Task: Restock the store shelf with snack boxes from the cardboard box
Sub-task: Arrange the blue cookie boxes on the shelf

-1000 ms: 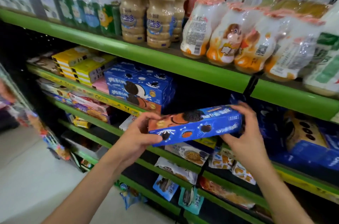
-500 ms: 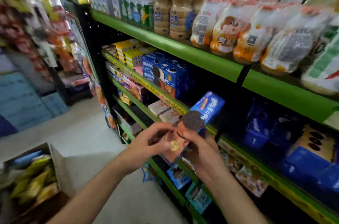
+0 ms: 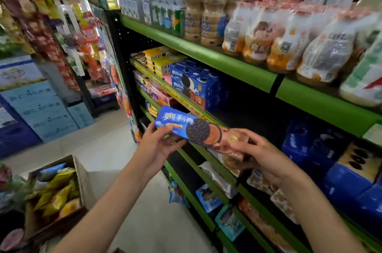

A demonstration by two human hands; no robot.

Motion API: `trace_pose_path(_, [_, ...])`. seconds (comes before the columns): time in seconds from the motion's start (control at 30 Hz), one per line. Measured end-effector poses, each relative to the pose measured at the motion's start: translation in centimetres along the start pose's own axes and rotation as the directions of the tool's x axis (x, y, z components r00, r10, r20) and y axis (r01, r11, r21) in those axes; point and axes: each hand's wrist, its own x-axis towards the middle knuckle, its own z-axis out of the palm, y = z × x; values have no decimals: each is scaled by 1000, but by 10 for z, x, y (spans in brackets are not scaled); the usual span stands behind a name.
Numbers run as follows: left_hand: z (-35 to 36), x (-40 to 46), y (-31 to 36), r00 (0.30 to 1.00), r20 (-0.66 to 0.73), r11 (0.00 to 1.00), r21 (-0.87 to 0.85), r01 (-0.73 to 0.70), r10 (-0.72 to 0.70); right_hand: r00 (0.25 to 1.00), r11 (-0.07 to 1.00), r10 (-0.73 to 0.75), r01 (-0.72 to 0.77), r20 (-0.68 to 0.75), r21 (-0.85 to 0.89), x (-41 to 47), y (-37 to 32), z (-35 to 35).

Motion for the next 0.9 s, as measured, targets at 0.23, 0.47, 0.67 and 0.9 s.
trace_pose_path(0.23, [-6,40,-12,994,105,983,181,-25,6,898,966,-186,241,-399,90,35,0,-6])
trace_pose_path(0.47, [-11,86,-10,982,186,906,419,-62,-19,814,978,-205,185,-544,-92,75,12,-17])
trace_pose_path(0.67, [-22,115,-18,973,224,846,528,-79,-49,793,978,-198,120,-576,-171,94,27,-25])
trace_pose_path(0.9, [-32,135,-15,955,269,765,639,-81,-124,840,992,-123,104,-528,-65,94,38,-31])
